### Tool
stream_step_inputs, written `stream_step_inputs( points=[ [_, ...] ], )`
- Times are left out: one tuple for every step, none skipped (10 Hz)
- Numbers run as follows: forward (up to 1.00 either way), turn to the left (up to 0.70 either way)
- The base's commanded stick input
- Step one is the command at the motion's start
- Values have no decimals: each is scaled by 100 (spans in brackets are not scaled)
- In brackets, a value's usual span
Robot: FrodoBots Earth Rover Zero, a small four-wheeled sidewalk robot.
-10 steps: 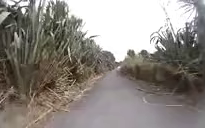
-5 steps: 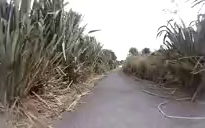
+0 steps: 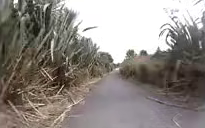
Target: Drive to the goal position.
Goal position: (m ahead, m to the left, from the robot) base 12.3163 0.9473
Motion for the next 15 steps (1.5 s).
stream_step_inputs(
  points=[
    [100,0],
    [100,0],
    [100,0],
    [100,0],
    [100,-3],
    [100,-35],
    [100,-13],
    [100,-3],
    [100,0],
    [100,0],
    [100,0],
    [100,0],
    [100,0],
    [100,0],
    [100,0]
  ],
)
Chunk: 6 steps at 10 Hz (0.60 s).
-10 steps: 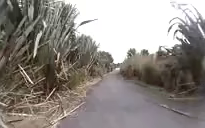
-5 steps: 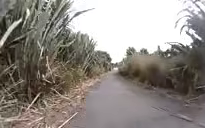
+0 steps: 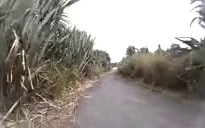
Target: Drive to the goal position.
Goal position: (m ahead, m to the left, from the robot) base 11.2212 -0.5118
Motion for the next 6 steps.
stream_step_inputs(
  points=[
    [100,0],
    [100,0],
    [100,0],
    [100,-11],
    [100,-38],
    [100,-39]
  ],
)
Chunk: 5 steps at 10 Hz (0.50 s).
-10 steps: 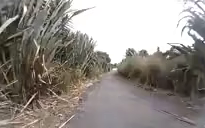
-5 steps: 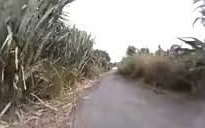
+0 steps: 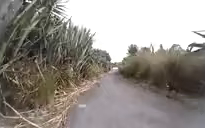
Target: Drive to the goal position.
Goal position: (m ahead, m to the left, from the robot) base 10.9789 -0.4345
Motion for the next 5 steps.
stream_step_inputs(
  points=[
    [100,-29],
    [100,-2],
    [100,0],
    [100,0],
    [100,0]
  ],
)
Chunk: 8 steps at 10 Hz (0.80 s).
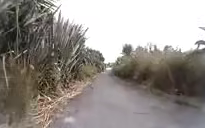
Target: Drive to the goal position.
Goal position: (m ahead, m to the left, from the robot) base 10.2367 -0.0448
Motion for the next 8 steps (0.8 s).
stream_step_inputs(
  points=[
    [100,0],
    [100,0],
    [100,0],
    [100,0],
    [100,0],
    [100,0],
    [100,0],
    [100,0]
  ],
)
